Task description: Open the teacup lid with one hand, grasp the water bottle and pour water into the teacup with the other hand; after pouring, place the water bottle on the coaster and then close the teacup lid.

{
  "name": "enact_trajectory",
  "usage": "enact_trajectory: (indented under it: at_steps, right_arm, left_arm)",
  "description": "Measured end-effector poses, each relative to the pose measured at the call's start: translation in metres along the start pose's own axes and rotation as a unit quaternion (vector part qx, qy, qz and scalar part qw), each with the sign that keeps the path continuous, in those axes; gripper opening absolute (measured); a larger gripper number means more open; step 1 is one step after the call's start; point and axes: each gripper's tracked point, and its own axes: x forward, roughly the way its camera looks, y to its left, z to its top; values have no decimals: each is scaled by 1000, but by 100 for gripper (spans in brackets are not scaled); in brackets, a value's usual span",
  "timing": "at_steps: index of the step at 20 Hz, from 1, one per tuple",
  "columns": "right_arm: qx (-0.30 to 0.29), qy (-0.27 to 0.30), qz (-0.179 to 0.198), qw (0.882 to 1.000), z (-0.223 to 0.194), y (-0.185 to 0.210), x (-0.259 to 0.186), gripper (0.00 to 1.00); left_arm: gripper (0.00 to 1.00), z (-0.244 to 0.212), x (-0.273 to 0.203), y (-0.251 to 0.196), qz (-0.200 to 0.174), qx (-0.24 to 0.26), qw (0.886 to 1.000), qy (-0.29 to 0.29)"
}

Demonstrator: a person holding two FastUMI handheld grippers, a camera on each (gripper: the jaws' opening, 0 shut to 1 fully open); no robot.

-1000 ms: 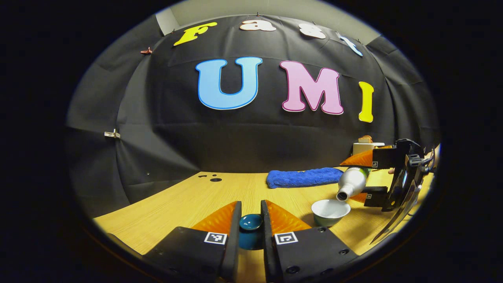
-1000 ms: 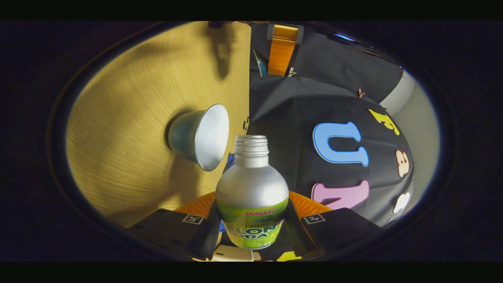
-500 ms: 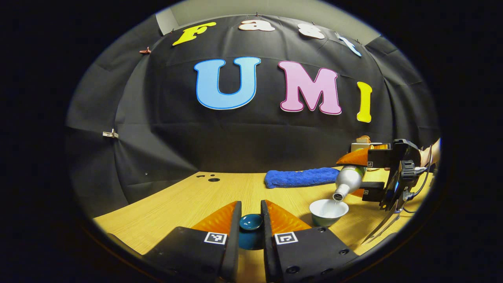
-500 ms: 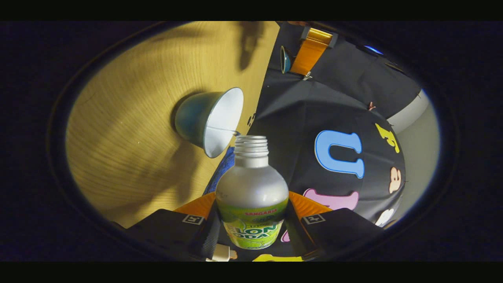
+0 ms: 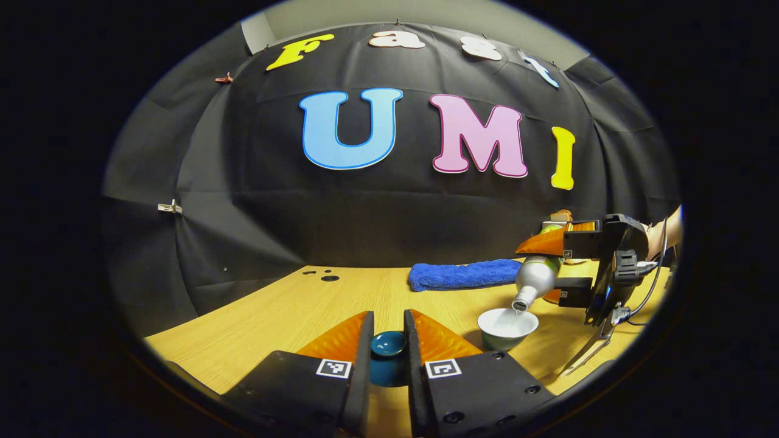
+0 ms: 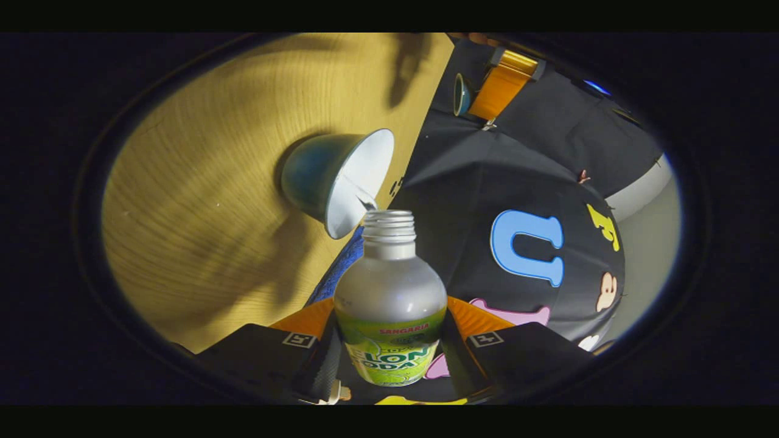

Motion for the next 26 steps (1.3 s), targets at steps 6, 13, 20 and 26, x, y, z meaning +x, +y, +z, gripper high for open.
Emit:
enact_trajectory:
  at_steps: [6,13,20,26]
  right_arm:
    - [-22,-10,3,1000,1,-2,0,75]
    - [-48,-19,-1,999,3,-13,2,75]
    - [-69,-27,2,997,2,-16,1,75]
    - [-82,-35,-2,996,6,-22,3,75]
  left_arm:
    - [30,0,0,0,0,0,1000,0]
    - [30,-1,0,-1,-4,0,1000,0]
    - [32,0,1,-5,-13,0,1000,0]
    - [30,0,-2,-4,-10,0,1000,-1]
